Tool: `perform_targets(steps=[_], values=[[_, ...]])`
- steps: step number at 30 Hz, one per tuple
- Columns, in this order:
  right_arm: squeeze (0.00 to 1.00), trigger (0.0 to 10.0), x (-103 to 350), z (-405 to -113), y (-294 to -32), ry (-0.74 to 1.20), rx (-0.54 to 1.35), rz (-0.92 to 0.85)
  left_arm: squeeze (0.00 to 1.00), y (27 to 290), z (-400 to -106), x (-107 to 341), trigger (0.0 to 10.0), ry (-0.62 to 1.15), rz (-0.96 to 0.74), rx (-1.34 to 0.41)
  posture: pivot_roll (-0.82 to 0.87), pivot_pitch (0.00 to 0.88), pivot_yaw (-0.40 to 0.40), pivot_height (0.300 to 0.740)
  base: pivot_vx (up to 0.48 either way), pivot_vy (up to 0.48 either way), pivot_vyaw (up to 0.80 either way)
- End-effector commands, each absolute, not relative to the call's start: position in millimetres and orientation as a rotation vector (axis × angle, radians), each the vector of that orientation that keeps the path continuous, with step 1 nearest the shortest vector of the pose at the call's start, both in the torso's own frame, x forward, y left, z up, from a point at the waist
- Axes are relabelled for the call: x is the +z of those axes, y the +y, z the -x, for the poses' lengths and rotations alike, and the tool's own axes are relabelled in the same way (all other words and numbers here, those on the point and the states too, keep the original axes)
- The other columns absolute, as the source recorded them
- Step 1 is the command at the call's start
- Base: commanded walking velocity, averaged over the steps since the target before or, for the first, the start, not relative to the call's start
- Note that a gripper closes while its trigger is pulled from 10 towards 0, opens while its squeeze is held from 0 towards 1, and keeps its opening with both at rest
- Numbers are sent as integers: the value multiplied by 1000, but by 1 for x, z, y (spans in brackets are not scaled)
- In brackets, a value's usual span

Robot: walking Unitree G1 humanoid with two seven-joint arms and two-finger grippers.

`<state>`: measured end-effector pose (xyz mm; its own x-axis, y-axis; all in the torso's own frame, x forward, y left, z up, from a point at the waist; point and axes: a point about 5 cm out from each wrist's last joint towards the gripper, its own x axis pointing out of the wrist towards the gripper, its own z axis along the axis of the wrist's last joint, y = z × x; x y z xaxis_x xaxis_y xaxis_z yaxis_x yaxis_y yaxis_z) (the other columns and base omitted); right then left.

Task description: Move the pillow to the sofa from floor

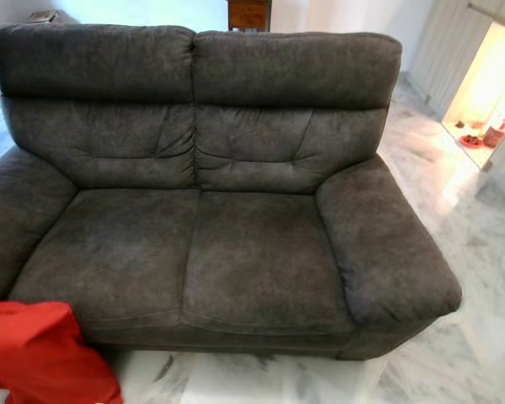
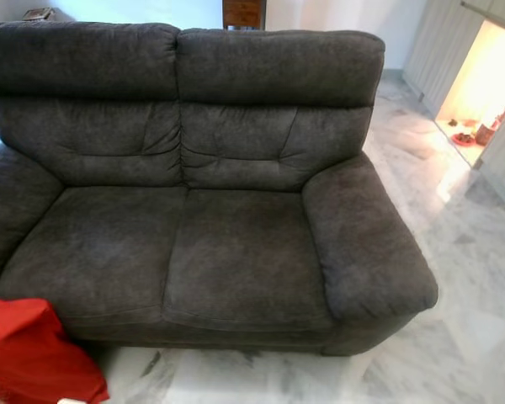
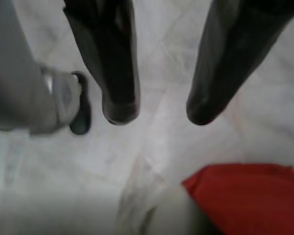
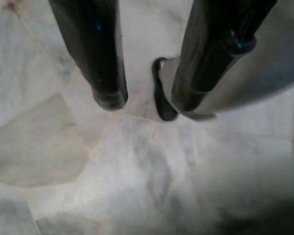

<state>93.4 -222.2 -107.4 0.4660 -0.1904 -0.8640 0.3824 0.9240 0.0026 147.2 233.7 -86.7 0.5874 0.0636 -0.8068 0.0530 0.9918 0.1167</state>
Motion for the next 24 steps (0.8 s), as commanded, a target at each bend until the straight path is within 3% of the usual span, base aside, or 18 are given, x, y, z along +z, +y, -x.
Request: perform_targets(steps=[1, 5, 24], values=[[0, 10000, -109, -94, -213, 1026, -336, -236, 0, 244, -140, -87, 10000, 973, -146, 32, 93, 86, 18, 740, 0, 405, 800], [0, 10000, -109, -95, -213, 1024, -341, -247, 0, 244, -140, -87, 10000, 973, -145, 33, 93, 86, 18, 740, 0, 405, 758], [0, 10000, -109, -97, -210, 1026, -347, -264, 0, 245, -140, -87, 10000, 975, -147, 34, 98, 89, 19, 740, 0, 404, 0]])
